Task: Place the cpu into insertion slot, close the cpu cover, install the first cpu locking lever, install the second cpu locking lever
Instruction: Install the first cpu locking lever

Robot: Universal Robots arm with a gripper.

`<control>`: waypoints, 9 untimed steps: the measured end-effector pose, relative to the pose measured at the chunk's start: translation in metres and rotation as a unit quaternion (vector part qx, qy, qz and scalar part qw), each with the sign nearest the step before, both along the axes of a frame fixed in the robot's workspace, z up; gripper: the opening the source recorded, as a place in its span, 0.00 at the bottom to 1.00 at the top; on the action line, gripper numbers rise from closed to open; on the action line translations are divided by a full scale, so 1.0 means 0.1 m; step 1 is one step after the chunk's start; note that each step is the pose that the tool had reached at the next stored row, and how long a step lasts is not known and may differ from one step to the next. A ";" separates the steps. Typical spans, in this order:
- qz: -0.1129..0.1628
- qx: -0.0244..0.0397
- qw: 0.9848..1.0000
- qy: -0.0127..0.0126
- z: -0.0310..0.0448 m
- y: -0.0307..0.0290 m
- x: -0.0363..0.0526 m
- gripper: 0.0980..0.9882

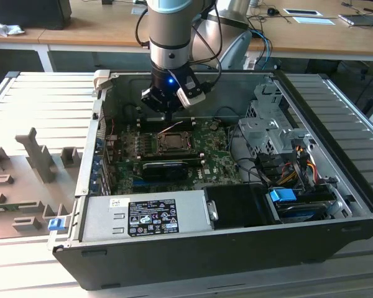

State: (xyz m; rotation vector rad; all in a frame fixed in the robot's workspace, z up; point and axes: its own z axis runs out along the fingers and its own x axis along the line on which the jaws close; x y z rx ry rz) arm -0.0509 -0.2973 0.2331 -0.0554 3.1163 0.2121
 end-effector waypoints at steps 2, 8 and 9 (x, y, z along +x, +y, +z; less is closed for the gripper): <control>0.009 0.000 1.000 0.000 -0.004 0.000 -0.001 0.01; 0.010 0.000 1.000 0.000 -0.016 0.000 0.057 0.01; 0.011 0.000 1.000 0.000 -0.020 0.000 0.072 0.01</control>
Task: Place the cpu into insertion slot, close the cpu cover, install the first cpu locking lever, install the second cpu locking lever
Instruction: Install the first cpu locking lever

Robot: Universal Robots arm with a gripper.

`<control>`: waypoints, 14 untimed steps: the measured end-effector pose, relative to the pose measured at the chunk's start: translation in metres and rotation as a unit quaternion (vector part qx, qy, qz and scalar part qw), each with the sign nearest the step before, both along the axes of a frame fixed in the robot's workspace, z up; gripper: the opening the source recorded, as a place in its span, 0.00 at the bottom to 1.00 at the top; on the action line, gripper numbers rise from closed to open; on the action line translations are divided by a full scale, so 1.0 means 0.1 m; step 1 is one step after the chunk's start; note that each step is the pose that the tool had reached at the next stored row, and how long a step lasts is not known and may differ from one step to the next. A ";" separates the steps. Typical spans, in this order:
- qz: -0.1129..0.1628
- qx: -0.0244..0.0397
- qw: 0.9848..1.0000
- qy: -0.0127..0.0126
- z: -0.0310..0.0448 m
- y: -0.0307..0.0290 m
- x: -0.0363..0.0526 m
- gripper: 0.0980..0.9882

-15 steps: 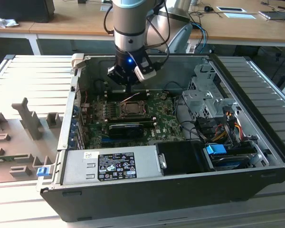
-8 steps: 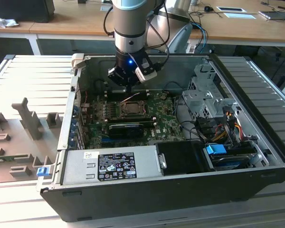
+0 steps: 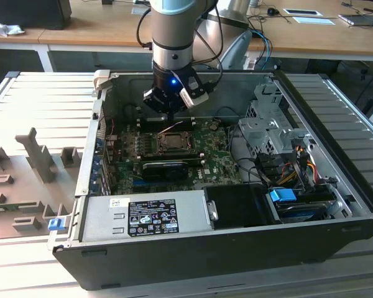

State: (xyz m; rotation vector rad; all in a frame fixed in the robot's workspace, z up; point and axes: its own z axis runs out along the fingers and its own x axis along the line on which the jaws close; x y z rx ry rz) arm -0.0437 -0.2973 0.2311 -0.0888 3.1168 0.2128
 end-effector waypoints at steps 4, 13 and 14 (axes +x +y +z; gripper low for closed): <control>0.005 0.000 1.000 0.000 -0.007 0.000 0.029 0.01; 0.006 0.000 1.000 0.000 -0.029 0.001 0.049 0.01; 0.006 0.000 1.000 0.000 -0.030 0.001 0.051 0.01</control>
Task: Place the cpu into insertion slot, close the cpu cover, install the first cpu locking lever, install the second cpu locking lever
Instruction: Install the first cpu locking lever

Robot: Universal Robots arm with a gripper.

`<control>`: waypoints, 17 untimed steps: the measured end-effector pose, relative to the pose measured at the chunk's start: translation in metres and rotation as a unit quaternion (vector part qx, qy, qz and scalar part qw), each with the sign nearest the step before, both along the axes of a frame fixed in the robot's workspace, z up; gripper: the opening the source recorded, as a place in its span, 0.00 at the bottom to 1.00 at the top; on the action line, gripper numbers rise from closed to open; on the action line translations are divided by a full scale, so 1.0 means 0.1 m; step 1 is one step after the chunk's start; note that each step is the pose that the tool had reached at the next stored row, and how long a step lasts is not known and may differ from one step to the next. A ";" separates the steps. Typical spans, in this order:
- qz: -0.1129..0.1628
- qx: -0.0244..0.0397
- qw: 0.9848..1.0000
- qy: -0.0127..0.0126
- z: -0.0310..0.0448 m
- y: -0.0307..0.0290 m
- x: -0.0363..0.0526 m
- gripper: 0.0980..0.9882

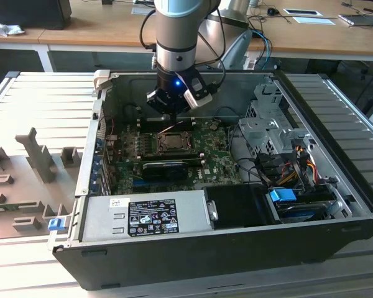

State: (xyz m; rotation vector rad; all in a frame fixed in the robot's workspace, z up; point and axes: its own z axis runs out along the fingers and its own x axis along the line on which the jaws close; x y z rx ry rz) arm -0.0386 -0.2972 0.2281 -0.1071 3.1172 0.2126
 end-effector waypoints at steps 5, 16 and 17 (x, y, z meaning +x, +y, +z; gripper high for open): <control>0.000 0.000 1.000 0.000 -0.002 0.000 0.012 0.01; 0.000 0.000 1.000 0.000 -0.003 0.000 0.035 0.01; 0.000 0.000 1.000 0.000 -0.003 0.000 0.038 0.01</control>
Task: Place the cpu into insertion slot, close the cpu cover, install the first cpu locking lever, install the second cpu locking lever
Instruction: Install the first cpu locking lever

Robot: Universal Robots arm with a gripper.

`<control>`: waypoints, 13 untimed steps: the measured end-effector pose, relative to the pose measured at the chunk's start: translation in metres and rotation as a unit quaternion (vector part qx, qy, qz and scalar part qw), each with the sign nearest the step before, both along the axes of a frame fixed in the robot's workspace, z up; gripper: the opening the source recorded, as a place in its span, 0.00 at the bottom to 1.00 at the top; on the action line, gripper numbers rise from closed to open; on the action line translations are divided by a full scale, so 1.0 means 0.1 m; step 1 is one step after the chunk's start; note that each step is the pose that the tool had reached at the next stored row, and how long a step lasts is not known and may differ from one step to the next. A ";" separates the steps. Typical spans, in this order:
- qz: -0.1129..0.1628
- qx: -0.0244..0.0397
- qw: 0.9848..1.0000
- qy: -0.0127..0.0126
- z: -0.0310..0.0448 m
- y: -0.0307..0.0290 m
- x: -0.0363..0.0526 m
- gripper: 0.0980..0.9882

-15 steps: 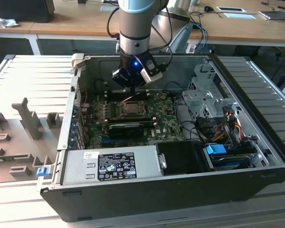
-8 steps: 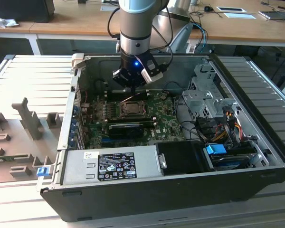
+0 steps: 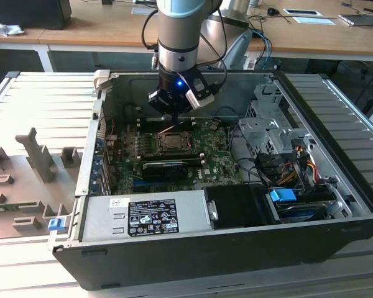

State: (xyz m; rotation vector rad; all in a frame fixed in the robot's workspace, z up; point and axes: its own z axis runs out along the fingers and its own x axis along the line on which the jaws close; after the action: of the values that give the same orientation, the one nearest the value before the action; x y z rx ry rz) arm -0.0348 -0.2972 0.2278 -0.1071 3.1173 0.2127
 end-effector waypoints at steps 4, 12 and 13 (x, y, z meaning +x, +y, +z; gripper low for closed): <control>0.000 0.000 1.000 0.000 0.000 0.000 0.010 0.01; 0.000 0.002 1.000 0.000 -0.029 0.004 0.036 0.01; 0.001 0.002 1.000 0.000 -0.038 0.006 0.040 0.01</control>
State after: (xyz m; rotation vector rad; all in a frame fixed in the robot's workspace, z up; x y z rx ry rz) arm -0.0307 -0.2966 0.2240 -0.1091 3.1167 0.2176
